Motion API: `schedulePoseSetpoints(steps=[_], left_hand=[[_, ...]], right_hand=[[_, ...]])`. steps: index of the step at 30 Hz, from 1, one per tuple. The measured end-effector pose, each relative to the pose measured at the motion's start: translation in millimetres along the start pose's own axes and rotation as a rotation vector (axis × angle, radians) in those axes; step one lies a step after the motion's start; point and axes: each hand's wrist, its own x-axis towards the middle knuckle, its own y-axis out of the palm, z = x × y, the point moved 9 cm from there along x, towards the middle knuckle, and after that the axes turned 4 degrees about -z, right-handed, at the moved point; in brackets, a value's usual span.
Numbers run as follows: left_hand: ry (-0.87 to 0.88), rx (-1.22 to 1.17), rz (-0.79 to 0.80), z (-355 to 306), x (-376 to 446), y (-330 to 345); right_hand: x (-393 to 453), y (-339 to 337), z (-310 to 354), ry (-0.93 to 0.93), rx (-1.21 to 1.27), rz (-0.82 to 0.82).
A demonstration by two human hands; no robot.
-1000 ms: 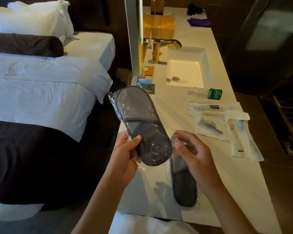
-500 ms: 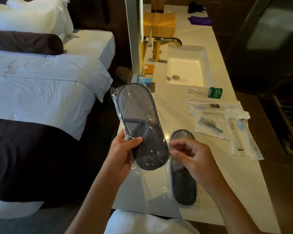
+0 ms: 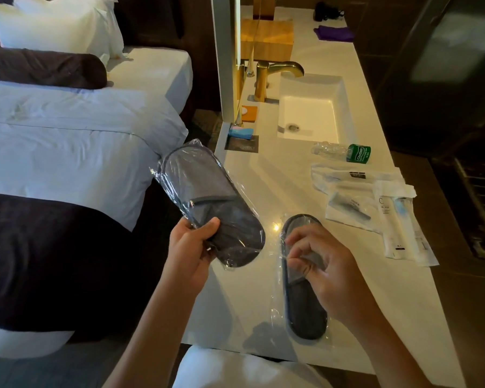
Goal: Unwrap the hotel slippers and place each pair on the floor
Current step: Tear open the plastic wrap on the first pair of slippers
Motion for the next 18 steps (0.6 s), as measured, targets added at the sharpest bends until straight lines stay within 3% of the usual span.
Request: schedulePoseSetpoints(steps=[5,8,12,14,18], left_hand=[[0.011,-0.023,-0.033,0.8,2.2,-5.2],[0.035,0.035,-0.002,2.4,-0.1,0.6],[0.051,0.086,0.032,6.1,-5.4,13.0],[0.057,0.097,0.03,6.5,-5.3,14.7],[0.075,0.089,-0.014,4.9,-1.7,3.3]], right_hand=[[-6.2,2.0,8.1,-0.08,-0.053,0.0],[-1.6,3.8,16.3,-0.123,-0.207,-0.034],[7.4,36.9,24.6,-0.196,-0.431,0.144],[6.1,54.1,19.2,-0.162,-0.425,0.25],[-0.7,65.6,25.4,-0.239,-0.358,0.314]])
